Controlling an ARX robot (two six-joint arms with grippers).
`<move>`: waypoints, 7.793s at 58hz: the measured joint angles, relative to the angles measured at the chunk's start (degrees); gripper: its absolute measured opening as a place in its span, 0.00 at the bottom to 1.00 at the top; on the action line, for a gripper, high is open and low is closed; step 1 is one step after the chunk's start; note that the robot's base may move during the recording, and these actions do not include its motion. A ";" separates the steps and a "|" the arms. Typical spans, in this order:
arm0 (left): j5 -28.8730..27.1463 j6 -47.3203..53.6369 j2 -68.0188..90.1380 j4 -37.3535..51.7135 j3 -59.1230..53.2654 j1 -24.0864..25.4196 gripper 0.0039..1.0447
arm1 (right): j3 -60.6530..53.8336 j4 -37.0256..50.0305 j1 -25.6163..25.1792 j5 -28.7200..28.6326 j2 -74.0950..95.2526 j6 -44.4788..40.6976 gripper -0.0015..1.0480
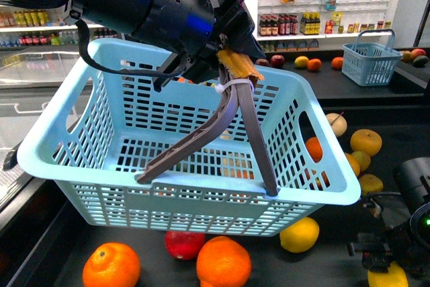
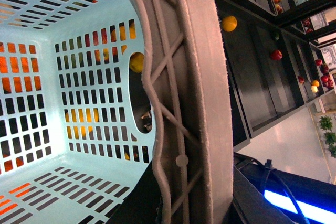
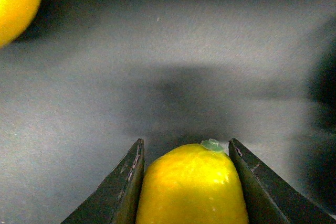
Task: Pick lemon from shelf
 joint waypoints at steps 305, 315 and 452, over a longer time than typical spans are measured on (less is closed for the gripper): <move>-0.31 0.33 0.00 -0.15 0.00 0.52 0.12 | 30.86 -10.56 16.26 9.14 17.94 46.93 0.68; 0.02 0.17 0.00 -0.15 0.00 0.39 0.12 | 26.93 -7.37 15.67 10.05 16.44 42.64 0.68; 0.28 -0.42 0.72 -0.35 0.00 0.09 0.11 | -2.58 1.86 17.99 -2.12 -27.91 46.97 0.67</move>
